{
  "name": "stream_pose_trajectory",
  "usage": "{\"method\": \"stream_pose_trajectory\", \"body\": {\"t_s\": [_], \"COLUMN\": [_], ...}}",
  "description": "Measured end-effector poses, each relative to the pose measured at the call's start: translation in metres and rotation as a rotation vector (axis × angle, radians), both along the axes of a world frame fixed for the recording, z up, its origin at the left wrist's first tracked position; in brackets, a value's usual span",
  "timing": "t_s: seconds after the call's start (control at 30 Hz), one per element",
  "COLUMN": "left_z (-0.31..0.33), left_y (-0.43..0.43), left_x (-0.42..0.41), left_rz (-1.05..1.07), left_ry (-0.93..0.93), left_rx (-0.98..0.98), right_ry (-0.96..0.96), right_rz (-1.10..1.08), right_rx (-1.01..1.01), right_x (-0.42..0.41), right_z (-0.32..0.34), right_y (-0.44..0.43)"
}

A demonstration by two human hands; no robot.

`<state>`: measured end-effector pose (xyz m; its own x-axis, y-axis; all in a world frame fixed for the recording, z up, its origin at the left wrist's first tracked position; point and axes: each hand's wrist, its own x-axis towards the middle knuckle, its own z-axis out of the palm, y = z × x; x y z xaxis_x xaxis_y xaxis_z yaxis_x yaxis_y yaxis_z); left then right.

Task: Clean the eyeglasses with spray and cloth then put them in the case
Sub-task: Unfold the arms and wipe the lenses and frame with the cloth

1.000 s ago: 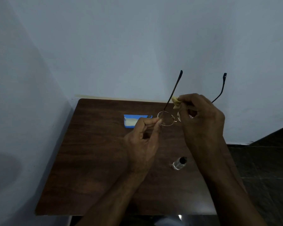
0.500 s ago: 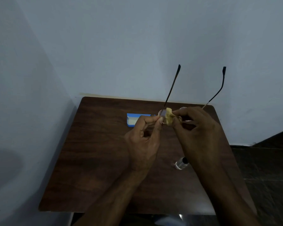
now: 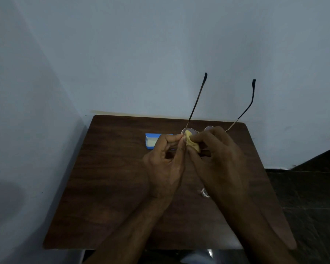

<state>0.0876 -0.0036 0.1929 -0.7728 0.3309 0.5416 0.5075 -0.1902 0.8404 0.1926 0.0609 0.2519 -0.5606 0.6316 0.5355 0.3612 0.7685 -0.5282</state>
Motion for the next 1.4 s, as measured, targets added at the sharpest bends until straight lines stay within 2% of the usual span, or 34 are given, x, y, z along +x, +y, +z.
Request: {"method": "stream_pose_trajectory", "body": {"t_s": [0.2, 0.4, 0.6, 0.73, 0.93, 1.1, 1.2, 1.4], "left_z": [-0.002, 0.001, -0.004, -0.001, -0.003, 0.002, 0.002, -0.001], "left_y": [0.0, -0.001, -0.004, -0.005, -0.004, -0.001, 0.0, 0.003], "left_x": [0.001, 0.005, 0.001, 0.002, 0.006, 0.007, 0.002, 0.004], "left_rz": [0.004, -0.004, 0.001, -0.012, -0.01, 0.023, 0.042, 0.014], "left_ry": [0.011, -0.02, 0.04, 0.026, 0.06, 0.037, 0.041, 0.002], "left_rx": [-0.039, 0.005, -0.045, -0.023, -0.04, -0.025, -0.018, -0.017], "right_ry": [-0.018, 0.077, 0.042, 0.123, -0.102, -0.124, -0.197, -0.189], "right_rz": [-0.075, 0.057, -0.011, -0.112, -0.252, -0.148, -0.176, -0.169], "right_rx": [0.062, -0.057, -0.046, -0.025, 0.118, 0.115, 0.117, 0.174], "right_x": [0.006, 0.002, 0.014, 0.025, 0.019, 0.015, 0.023, 0.011], "right_z": [-0.011, -0.01, -0.004, 0.002, -0.008, -0.007, -0.015, -0.014], "right_y": [0.013, 0.003, 0.017, 0.03, 0.048, 0.038, 0.039, 0.036]}}
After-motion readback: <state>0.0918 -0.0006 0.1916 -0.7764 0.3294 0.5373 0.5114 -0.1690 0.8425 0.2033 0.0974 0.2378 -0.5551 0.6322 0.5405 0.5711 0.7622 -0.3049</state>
